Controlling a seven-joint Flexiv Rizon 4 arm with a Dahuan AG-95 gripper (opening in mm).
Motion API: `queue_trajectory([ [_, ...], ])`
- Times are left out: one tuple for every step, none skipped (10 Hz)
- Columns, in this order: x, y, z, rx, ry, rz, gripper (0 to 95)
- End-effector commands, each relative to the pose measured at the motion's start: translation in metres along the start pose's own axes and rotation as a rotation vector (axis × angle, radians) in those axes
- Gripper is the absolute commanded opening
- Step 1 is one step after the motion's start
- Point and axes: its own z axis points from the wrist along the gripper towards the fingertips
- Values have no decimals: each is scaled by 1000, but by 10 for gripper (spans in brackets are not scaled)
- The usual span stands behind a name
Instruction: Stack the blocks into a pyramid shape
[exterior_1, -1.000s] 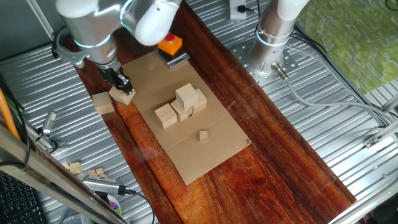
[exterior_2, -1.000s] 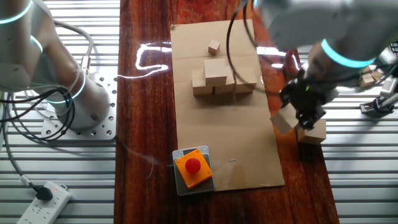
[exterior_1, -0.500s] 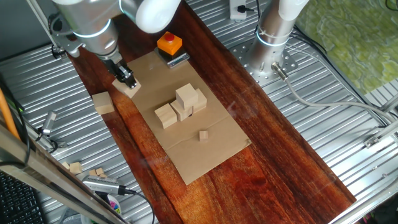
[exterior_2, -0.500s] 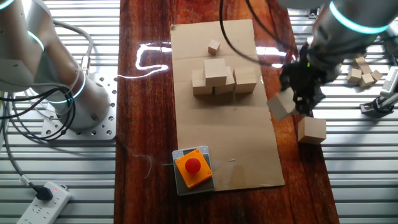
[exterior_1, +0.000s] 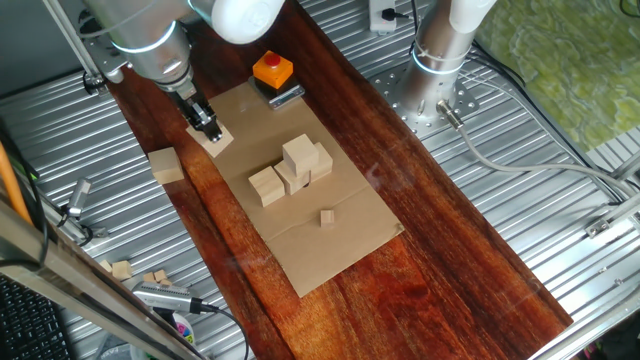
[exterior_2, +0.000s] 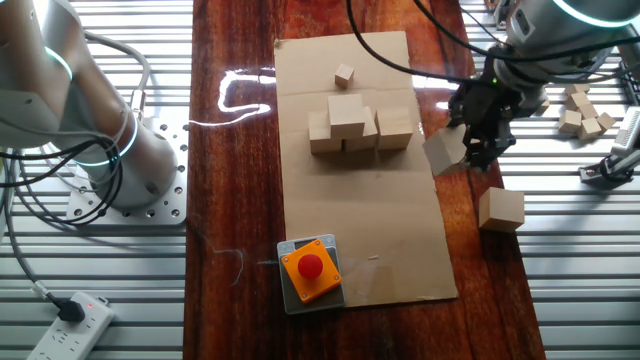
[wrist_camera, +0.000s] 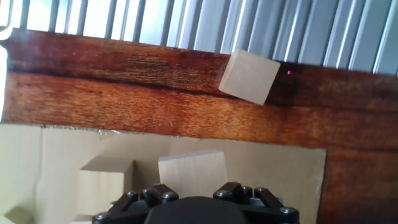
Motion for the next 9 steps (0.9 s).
queue_trajectory([
  [1, 0, 0, 1, -6, 16, 0],
  [1, 0, 0, 1, -5, 18, 0],
  [1, 0, 0, -8, -4, 25, 0],
  [1, 0, 0, -18, -3, 32, 0],
  [1, 0, 0, -16, -3, 29, 0],
  [1, 0, 0, -8, 0, 23, 0],
  [1, 0, 0, -7, 1, -4, 0],
  [1, 0, 0, -2, -3, -11, 0],
  [1, 0, 0, 4, -3, -19, 0],
])
